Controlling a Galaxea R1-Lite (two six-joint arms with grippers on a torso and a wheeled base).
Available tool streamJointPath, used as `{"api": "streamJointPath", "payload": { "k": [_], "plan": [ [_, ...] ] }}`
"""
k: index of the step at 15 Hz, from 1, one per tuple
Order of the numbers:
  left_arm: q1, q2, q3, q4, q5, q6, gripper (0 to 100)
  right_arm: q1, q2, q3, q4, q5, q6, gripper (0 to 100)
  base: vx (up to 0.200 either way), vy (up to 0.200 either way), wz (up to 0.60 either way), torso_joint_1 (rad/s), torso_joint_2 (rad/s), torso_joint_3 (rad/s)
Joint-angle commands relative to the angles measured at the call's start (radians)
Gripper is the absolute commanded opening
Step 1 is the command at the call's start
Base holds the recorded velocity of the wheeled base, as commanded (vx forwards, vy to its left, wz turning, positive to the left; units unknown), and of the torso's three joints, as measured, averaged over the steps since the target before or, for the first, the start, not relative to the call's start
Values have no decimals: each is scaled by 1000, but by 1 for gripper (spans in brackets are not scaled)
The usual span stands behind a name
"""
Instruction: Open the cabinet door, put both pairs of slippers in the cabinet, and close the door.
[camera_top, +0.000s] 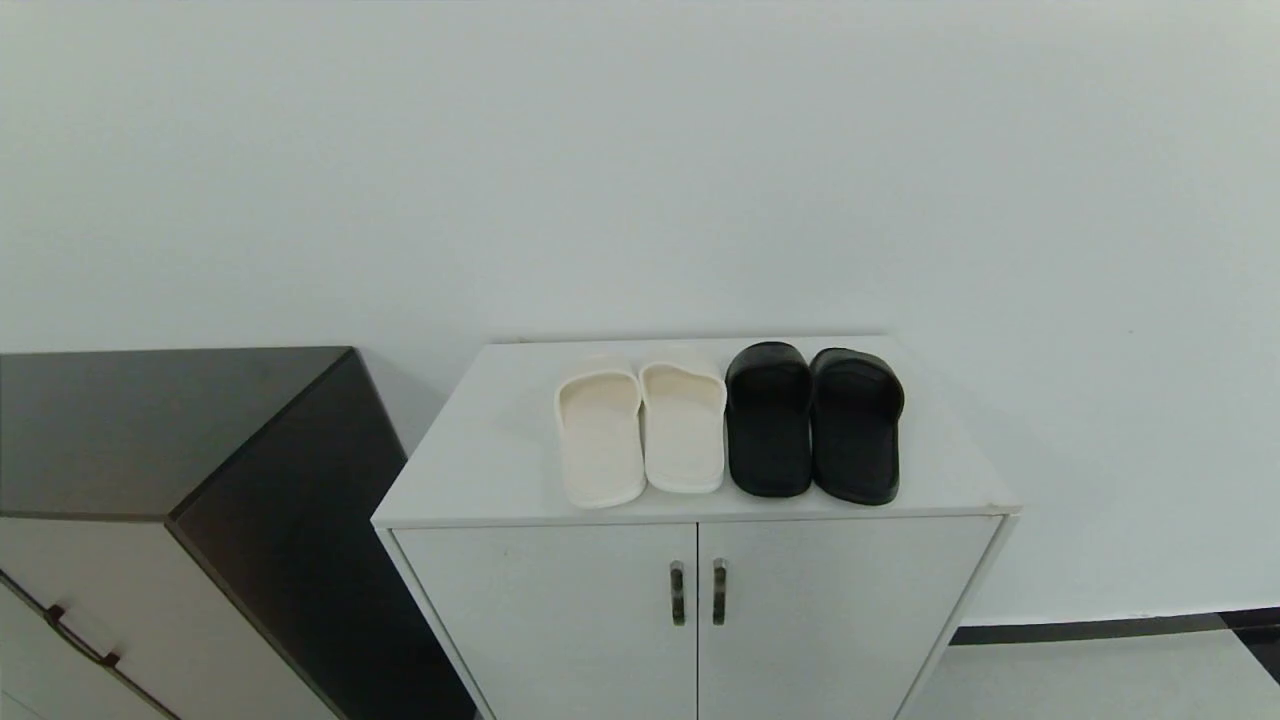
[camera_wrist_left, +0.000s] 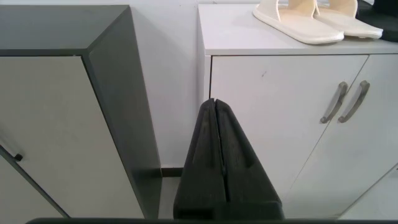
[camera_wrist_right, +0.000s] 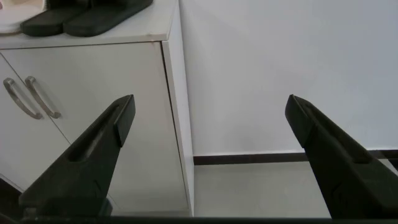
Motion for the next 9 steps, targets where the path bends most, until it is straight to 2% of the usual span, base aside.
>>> {"api": "streamJointPath", "payload": {
  "k": [1,7,8,9],
  "plan": [
    [0,1,0,0,-1,0,0,0,9,0,0,0,0,100,0,0,0,0,0,0],
    [0,1,0,0,2,0,0,-6,10,-12,-5,-38,-17,100,0,0,0,0,0,0],
    [0,0,0,0,2,0,0,-6,104,-196,11,-58,106,100,0,0,0,0,0,0],
    [0,1,0,0,-1,3,0,-9,222,-304,29,-52,174,100,0,0,0,0,0,0]
  ]
}}
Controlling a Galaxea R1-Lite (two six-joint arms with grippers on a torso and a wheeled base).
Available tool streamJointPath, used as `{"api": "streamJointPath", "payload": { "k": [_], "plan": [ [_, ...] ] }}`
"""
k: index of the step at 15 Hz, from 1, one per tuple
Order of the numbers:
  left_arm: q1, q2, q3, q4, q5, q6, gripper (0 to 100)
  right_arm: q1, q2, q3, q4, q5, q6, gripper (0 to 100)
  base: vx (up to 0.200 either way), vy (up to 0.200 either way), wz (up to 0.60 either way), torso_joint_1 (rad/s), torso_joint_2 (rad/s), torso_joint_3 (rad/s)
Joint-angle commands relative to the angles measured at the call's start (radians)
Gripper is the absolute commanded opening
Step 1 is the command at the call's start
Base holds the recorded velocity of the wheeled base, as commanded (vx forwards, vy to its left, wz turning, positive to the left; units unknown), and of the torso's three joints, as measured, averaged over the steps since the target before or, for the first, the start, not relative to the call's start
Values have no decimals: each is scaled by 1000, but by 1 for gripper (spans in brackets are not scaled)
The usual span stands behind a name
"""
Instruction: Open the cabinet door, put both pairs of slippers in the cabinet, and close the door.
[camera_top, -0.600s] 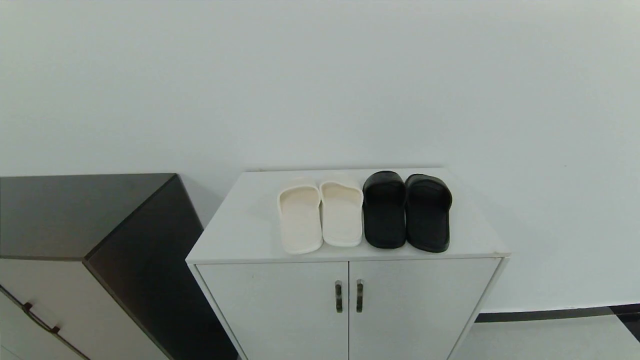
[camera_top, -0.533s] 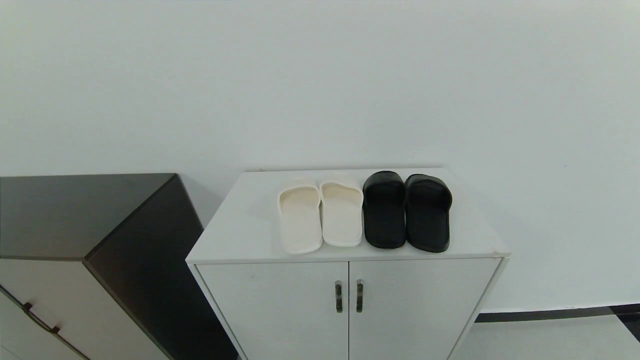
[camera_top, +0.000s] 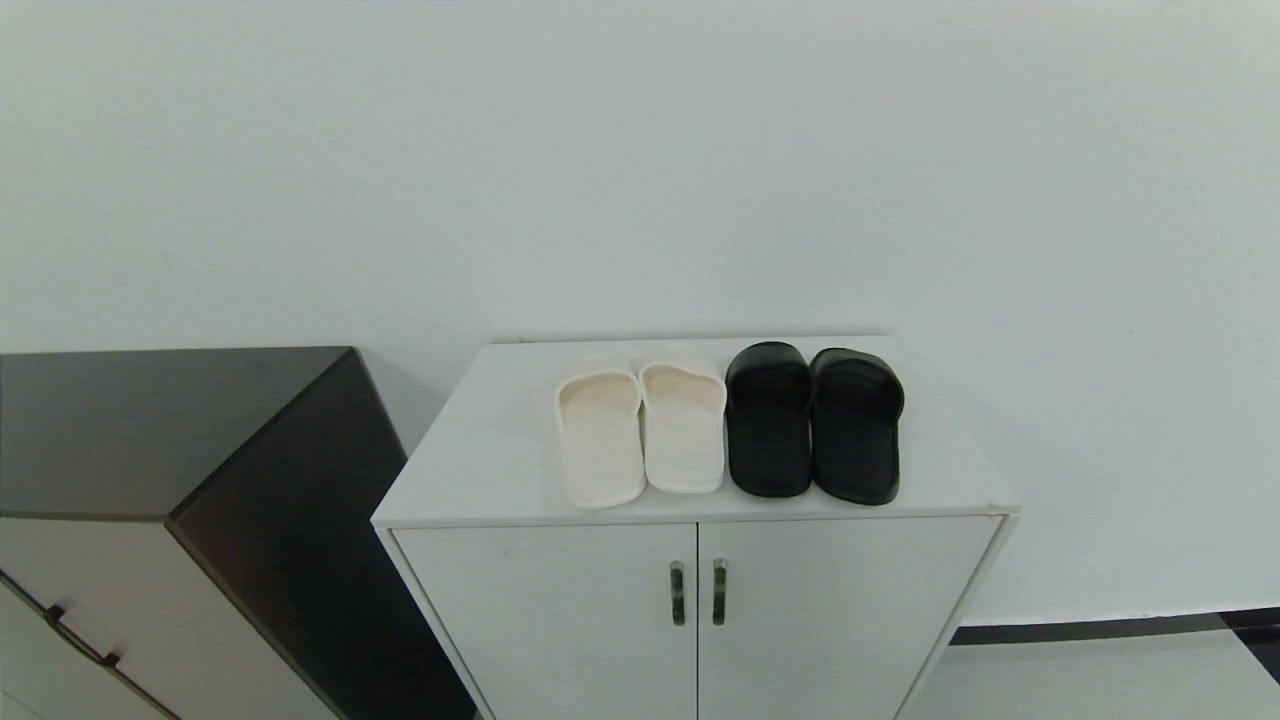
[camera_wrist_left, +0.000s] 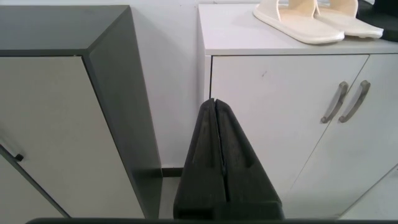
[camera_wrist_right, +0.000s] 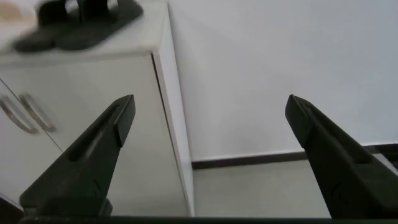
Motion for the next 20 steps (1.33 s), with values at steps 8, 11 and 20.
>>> {"api": "streamJointPath", "payload": {
  "k": [8,11,20],
  "plan": [
    [0,1,0,0,1,-4,0,176,913,-220,-245,90,125,100,0,0,0,0,0,0],
    [0,1,0,0,1,-4,0,494,1065,-375,-297,-176,289,100,0,0,0,0,0,0],
    [0,1,0,0,0,-2,0,853,1433,-704,-335,-599,349,100,0,0,0,0,0,0]
  ]
}}
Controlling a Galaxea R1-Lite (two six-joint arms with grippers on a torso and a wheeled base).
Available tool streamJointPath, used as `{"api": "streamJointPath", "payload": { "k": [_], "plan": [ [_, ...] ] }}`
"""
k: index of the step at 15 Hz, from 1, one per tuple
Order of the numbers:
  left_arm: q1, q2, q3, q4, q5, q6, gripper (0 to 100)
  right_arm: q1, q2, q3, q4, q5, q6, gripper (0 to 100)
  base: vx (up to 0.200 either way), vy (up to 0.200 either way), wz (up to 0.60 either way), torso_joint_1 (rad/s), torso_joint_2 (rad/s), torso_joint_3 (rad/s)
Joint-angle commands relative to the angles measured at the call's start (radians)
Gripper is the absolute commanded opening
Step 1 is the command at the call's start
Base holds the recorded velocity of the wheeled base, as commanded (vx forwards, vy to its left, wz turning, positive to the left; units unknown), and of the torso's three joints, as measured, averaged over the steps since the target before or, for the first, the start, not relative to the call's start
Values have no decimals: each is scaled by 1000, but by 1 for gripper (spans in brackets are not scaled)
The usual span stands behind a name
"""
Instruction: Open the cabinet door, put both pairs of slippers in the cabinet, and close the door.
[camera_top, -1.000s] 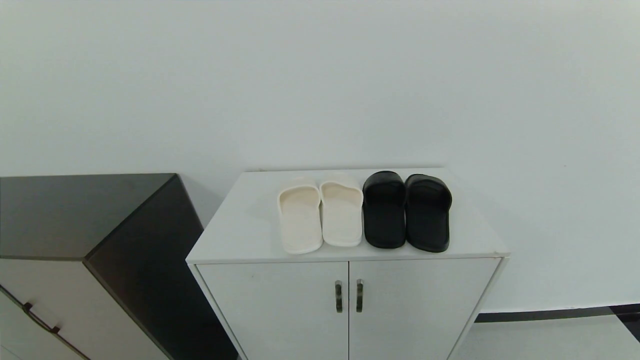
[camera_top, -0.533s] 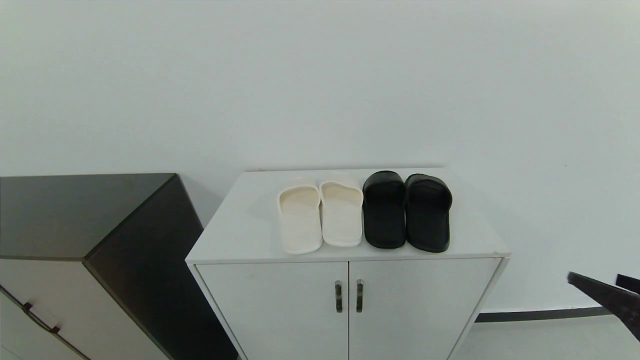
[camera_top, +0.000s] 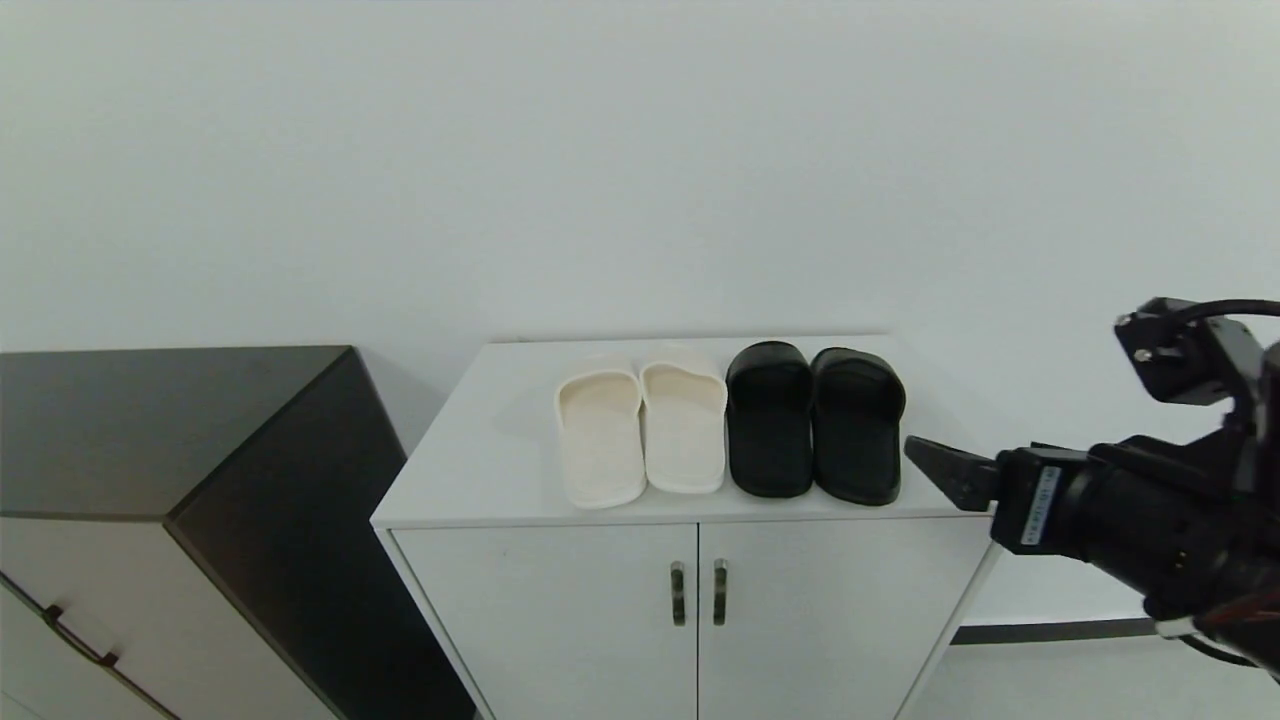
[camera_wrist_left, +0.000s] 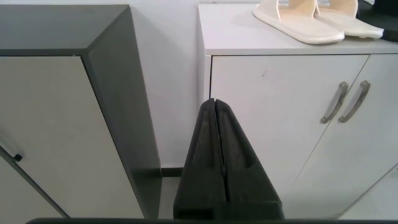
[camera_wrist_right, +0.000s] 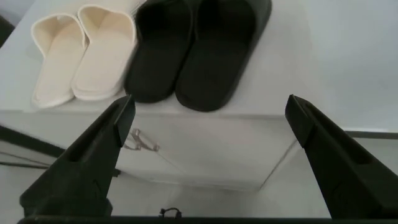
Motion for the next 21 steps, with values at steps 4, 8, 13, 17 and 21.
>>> {"api": "streamJointPath", "payload": {
  "k": [4,8,13,17,21],
  "plan": [
    [0,1,0,0,0,2,0,15,267,-171,-29,-44,5,100,0,0,0,0,0,0],
    [0,1,0,0,-1,5,0,-55,495,-380,-30,-60,-1,100,0,0,0,0,0,0],
    [0,1,0,0,-1,4,0,-141,641,-513,-34,-89,-20,100,0,0,0,0,0,0],
    [0,1,0,0,-1,4,0,-167,725,-550,-135,-89,-97,100,0,0,0,0,0,0],
    [0,1,0,0,-3,5,0,-196,797,-571,-302,-81,-190,100,0,0,0,0,0,0]
  ]
}}
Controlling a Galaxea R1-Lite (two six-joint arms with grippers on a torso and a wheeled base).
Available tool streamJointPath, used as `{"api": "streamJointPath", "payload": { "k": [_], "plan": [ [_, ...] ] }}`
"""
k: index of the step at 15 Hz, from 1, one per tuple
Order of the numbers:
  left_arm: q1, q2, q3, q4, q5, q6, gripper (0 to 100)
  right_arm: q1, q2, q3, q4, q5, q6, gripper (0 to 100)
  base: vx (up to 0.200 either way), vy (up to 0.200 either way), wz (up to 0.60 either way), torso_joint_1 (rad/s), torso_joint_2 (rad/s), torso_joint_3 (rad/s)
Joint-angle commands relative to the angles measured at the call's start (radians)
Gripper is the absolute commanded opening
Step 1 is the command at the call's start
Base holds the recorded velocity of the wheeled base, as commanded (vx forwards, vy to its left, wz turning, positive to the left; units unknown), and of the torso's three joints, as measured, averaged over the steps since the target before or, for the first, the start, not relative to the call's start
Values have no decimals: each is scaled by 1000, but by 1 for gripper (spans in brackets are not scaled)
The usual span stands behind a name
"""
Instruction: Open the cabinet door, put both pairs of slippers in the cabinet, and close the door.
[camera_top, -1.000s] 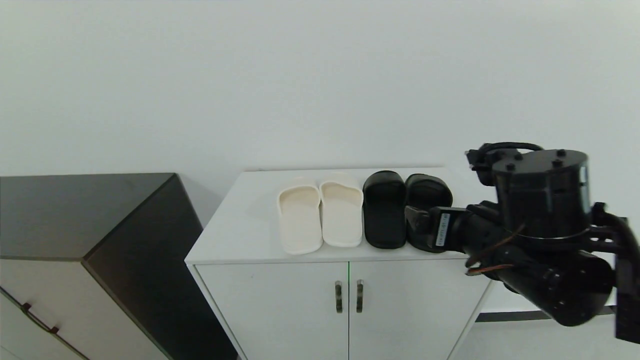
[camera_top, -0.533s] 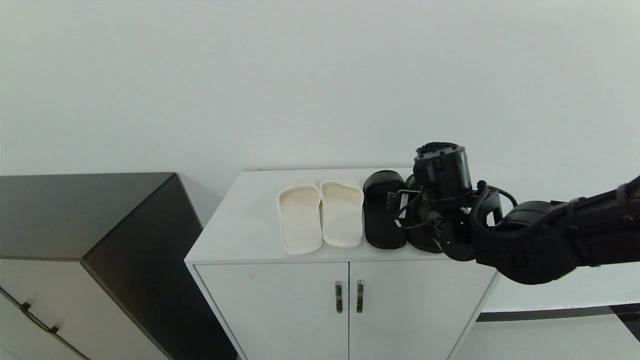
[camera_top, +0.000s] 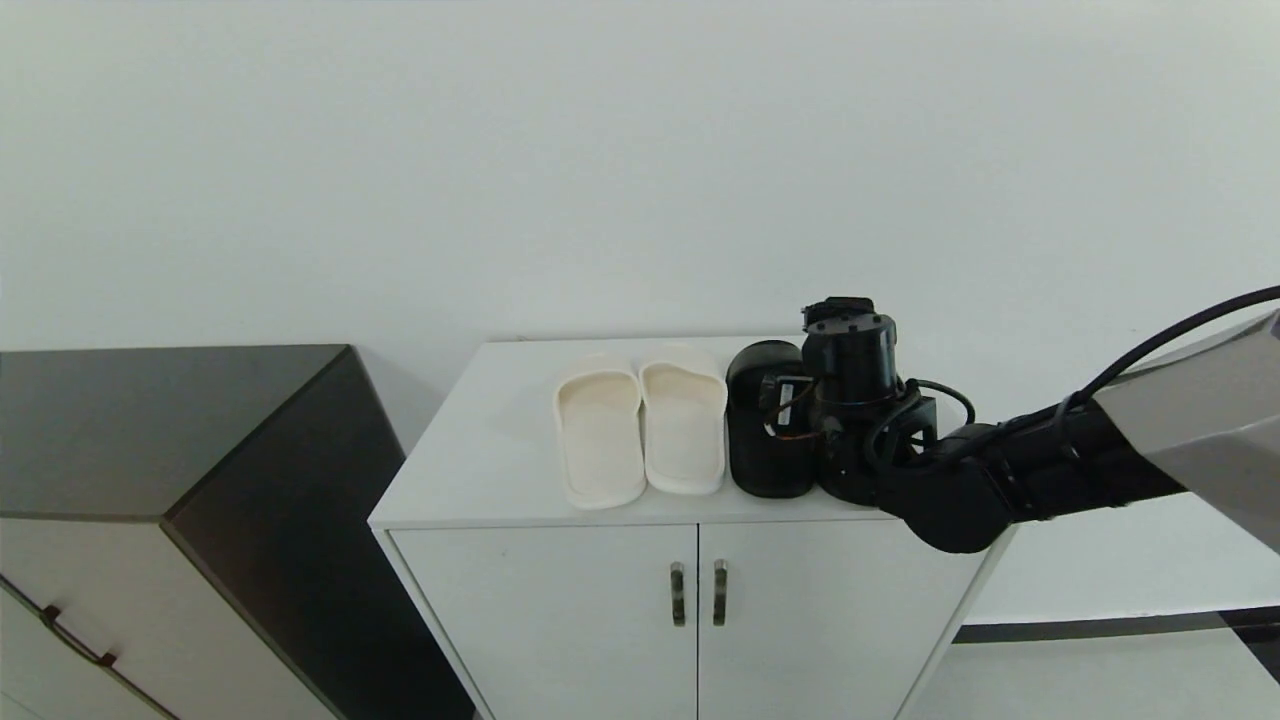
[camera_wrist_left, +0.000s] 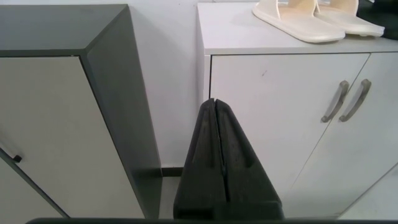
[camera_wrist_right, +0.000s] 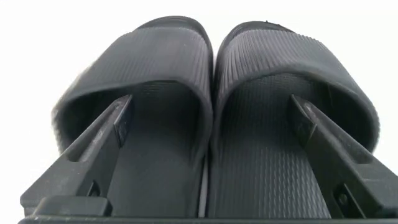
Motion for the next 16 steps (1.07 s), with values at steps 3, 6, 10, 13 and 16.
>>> {"api": "streamJointPath", "payload": {
  "k": [3,6,10,13,16],
  "plan": [
    [0,1,0,0,-3,4,0,-20,44,-47,-8,2,-12,100,0,0,0,0,0,0],
    [0,1,0,0,-10,5,0,-35,87,-105,-12,0,-28,100,0,0,0,0,0,0],
    [0,1,0,0,-10,5,0,-40,98,-127,-8,-4,-35,0,0,0,0,0,0,0],
    [0,1,0,0,-10,4,0,-40,86,-130,-7,-6,-46,0,0,0,0,0,0,0],
    [0,1,0,0,-10,4,0,-35,38,-116,-5,-6,-77,0,0,0,0,0,0,0]
  ]
}}
